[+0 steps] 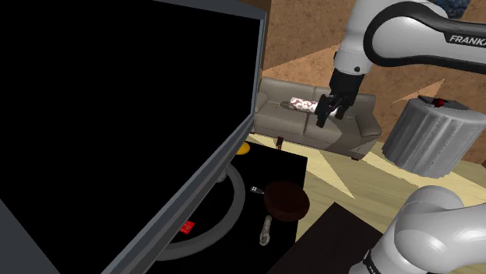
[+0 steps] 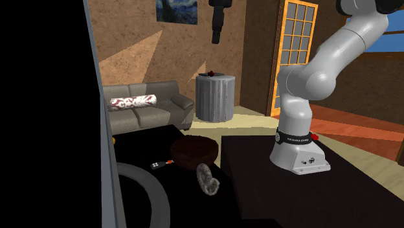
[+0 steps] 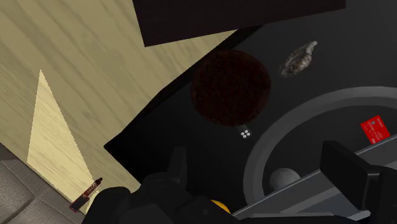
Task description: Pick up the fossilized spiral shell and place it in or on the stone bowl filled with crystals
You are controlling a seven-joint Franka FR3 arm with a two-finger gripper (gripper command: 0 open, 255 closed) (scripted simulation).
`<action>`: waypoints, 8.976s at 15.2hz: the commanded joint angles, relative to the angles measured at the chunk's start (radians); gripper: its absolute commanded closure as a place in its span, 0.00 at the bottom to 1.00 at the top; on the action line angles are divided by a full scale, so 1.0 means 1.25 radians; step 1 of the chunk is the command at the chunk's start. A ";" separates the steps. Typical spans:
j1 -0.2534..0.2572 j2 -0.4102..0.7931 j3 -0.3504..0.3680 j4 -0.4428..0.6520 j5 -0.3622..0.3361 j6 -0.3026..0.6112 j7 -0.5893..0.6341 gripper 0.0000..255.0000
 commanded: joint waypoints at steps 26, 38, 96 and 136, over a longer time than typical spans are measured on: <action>0.080 0.206 0.243 -0.486 0.233 0.674 0.380 0.00; -0.004 0.602 0.394 -0.464 0.120 1.048 0.621 0.00; 0.052 0.196 0.251 -0.403 0.259 0.586 0.418 1.00; -0.102 0.368 0.071 -0.430 0.147 0.775 0.180 0.00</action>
